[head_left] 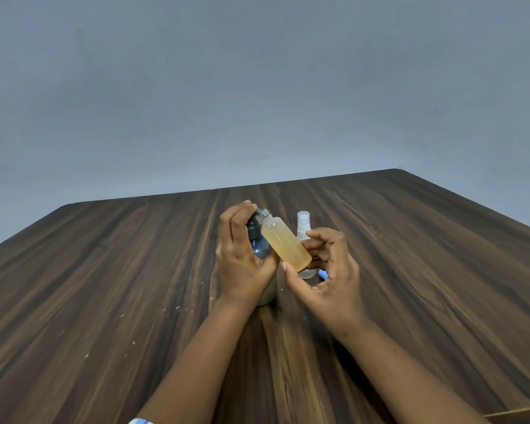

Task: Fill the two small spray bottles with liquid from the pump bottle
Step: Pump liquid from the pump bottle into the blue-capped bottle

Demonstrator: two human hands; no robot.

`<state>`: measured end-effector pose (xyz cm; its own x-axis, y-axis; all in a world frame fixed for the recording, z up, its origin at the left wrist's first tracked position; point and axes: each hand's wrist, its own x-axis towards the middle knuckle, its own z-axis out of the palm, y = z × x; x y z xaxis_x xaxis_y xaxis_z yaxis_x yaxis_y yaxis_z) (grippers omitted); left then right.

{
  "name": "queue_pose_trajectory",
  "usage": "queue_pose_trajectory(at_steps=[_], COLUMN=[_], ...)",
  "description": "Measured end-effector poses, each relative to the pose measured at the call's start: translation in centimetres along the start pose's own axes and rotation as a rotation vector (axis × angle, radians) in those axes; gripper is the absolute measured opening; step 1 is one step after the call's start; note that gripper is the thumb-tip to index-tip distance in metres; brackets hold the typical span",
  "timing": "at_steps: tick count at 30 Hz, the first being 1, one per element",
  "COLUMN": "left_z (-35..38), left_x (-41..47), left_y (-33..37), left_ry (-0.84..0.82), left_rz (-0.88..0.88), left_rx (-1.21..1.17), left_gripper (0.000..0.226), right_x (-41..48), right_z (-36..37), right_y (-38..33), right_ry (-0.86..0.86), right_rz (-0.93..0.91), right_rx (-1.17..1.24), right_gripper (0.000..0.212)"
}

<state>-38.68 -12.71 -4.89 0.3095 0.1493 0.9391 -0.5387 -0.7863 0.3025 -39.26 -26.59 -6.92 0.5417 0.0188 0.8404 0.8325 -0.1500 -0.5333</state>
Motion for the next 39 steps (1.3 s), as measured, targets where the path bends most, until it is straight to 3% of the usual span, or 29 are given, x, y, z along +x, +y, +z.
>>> queue_pose_trajectory(at_steps=[7,39], left_z=[0.15,-0.08], left_x=[-0.23,0.12], left_y=[-0.31,0.06], left_ry=[-0.011,-0.022], left_rz=[0.018,-0.037], left_rx=[0.002,-0.01], left_gripper=[0.067,0.06], right_x=[0.01,0.0], right_z=[-0.09,0.08], right_y=[0.04,0.09], right_ry=[-0.007,-0.015], right_rz=[0.001,-0.01], right_rx=[-0.003,-0.017], right_gripper=[0.05,0.05])
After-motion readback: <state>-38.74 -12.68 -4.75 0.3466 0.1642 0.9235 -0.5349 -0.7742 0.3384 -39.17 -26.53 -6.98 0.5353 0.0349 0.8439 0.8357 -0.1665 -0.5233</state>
